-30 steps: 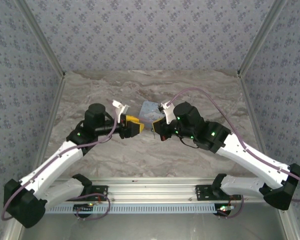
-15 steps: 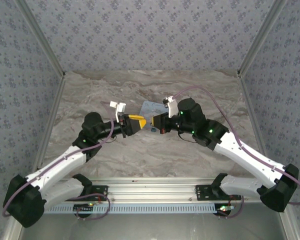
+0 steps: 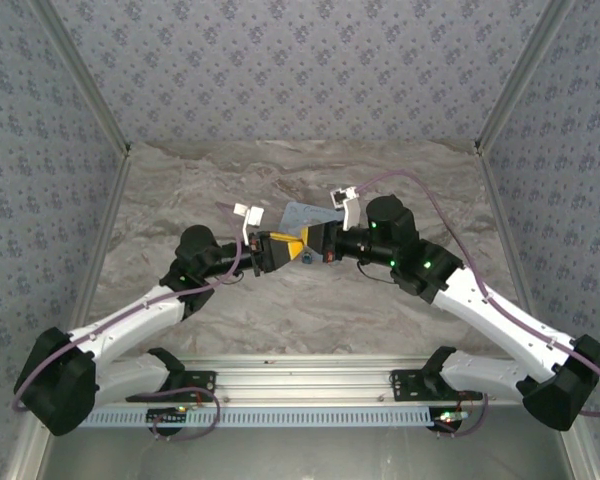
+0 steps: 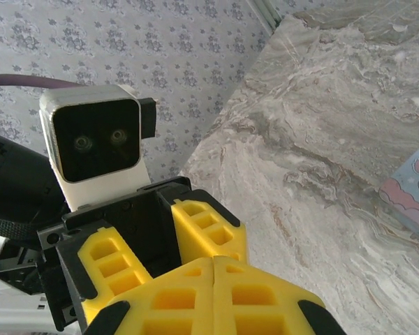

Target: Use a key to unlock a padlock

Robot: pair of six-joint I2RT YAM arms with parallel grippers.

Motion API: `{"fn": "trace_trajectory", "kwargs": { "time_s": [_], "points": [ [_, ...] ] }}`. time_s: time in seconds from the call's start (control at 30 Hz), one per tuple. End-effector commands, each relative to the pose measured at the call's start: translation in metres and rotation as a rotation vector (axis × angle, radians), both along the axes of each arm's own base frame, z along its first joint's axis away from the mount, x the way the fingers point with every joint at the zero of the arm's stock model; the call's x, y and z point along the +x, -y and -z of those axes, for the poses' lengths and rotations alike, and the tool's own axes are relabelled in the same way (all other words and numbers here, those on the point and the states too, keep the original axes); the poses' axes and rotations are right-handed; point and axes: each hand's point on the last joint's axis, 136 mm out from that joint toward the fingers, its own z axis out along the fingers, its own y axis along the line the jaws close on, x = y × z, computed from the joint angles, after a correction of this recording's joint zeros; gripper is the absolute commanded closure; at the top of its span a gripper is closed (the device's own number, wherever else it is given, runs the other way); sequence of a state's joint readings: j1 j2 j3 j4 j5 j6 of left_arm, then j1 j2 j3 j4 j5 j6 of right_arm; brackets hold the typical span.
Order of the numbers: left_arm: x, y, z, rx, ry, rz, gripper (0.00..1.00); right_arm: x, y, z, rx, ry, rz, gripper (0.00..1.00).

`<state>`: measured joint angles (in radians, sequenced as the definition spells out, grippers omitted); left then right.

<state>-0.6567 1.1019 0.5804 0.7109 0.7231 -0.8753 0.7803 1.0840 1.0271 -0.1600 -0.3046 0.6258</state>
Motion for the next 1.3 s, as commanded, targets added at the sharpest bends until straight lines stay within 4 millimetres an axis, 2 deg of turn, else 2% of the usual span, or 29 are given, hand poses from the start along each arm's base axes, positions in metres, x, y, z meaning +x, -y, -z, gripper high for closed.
{"fn": "trace_trajectory", "kwargs": {
  "time_s": [0.0,0.27,0.33,0.4,0.6,0.73,0.77,0.83,0.93,1.0,1.17,1.27],
  "points": [
    [-0.008,0.0,-0.017,-0.047,0.049,0.034,0.67,-0.004,0.002,-0.013,0.057,0.011,-0.009,1.0],
    [-0.009,0.0,-0.021,-0.048,0.056,0.044,0.78,-0.007,0.001,-0.016,0.072,0.007,-0.02,1.0],
    [-0.01,0.0,-0.022,-0.052,0.059,0.046,0.85,-0.008,0.0,-0.016,0.075,0.008,-0.024,1.0],
    [-0.011,-0.001,-0.023,-0.055,0.065,0.044,0.99,-0.008,0.0,-0.015,0.073,0.008,-0.026,1.0],
    [-0.011,-0.007,-0.021,-0.029,0.079,0.014,1.0,-0.007,0.001,-0.01,0.062,-0.006,-0.015,0.98],
    [-0.006,-0.018,-0.007,0.043,0.073,-0.045,1.0,0.001,0.011,0.0,0.021,-0.031,0.06,0.57],
    [-0.004,-0.022,0.0,0.072,0.062,-0.069,1.0,0.004,0.016,0.004,-0.002,-0.043,0.098,0.53],
    [0.001,-0.032,0.016,0.143,0.03,-0.124,1.0,0.014,0.03,0.02,-0.074,-0.066,0.192,0.5],
    [0.006,-0.05,0.042,0.261,-0.023,-0.207,1.0,0.027,0.058,0.06,-0.235,-0.124,0.352,0.49],
    [0.007,-0.061,0.058,0.326,-0.054,-0.253,1.0,0.03,0.064,0.087,-0.32,-0.16,0.406,0.49],
    [0.014,-0.091,0.11,0.497,-0.193,-0.388,1.0,0.035,0.036,0.145,-0.442,-0.256,0.431,0.49],
    [0.014,-0.096,0.13,0.527,-0.248,-0.398,1.0,0.041,0.011,0.168,-0.529,-0.257,0.433,0.49]
  ]
}}
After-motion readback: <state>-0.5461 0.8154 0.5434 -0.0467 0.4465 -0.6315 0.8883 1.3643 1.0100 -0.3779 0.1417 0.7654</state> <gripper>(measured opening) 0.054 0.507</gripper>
